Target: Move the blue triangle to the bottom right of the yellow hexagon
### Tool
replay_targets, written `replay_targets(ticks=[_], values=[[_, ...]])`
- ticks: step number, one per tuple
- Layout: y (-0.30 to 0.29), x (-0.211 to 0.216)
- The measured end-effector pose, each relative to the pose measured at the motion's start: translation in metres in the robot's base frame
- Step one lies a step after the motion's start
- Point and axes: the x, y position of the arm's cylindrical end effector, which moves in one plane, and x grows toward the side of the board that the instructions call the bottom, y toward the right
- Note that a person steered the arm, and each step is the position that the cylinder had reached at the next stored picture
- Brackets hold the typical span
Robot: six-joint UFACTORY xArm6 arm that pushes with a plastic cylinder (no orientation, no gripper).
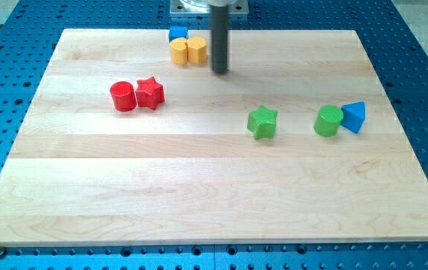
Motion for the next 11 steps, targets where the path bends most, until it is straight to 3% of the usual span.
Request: replay_targets(ticks=[2,3,5,6,7,8,11], values=[[0.251,0.026],[0.279,0.09],[0.191,0.124],[0.194,0.133],[0.118,0.133],[0.107,0.133],[0.152,0.136]])
